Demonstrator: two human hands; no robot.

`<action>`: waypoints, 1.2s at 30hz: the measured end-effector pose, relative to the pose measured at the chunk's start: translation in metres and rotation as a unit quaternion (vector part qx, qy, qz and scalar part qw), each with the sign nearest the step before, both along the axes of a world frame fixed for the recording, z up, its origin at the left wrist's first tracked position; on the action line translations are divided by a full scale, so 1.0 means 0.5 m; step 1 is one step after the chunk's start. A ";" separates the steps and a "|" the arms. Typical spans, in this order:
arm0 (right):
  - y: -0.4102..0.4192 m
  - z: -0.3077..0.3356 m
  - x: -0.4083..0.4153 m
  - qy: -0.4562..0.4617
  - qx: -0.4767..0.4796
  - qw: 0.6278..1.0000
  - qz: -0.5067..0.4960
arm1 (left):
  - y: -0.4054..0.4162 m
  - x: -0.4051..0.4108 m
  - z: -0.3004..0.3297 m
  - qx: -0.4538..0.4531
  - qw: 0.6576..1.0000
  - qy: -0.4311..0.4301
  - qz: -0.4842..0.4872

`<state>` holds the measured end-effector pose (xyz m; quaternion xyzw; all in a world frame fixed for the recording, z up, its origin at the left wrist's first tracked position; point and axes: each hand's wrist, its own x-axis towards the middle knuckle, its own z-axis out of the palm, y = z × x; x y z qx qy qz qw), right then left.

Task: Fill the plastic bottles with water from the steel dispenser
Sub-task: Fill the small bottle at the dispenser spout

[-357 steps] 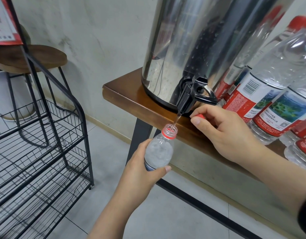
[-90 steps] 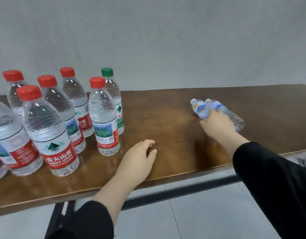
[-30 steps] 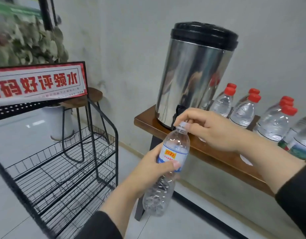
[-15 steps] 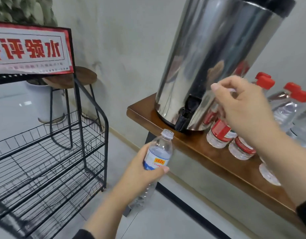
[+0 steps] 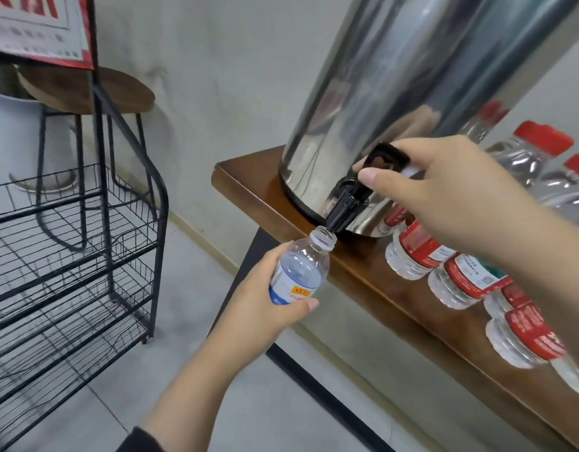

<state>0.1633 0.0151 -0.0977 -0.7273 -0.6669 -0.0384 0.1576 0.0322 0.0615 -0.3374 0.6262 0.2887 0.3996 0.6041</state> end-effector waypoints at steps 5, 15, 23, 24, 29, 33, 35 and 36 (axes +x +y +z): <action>-0.007 -0.036 0.007 -0.017 0.066 0.998 -0.008 | 0.003 -0.003 0.009 0.008 1.000 -0.011 -0.002; -0.055 -0.141 -0.002 -0.106 0.140 0.984 0.037 | 0.002 -0.004 0.012 0.014 1.000 -0.016 -0.012; -0.083 -0.195 0.062 0.091 0.150 0.984 -0.013 | 0.001 -0.005 -0.005 0.000 1.000 -0.018 -0.010; -0.078 -0.207 0.069 0.099 0.140 0.985 -0.013 | 0.003 -0.004 -0.008 0.001 1.000 -0.017 -0.009; -0.058 -0.235 0.084 0.082 0.123 0.989 -0.002 | 0.005 -0.002 -0.020 -0.001 1.000 -0.010 -0.008; -0.040 -0.248 0.088 0.086 0.118 0.989 0.004 | 0.007 0.000 -0.029 -0.002 1.000 0.001 -0.015; -0.034 -0.253 0.089 0.095 0.106 0.990 0.000 | 0.009 0.001 -0.035 0.000 1.000 0.007 -0.016; -0.032 -0.255 0.089 0.095 0.097 0.991 -0.004 | 0.010 0.001 -0.037 0.000 1.000 0.008 -0.016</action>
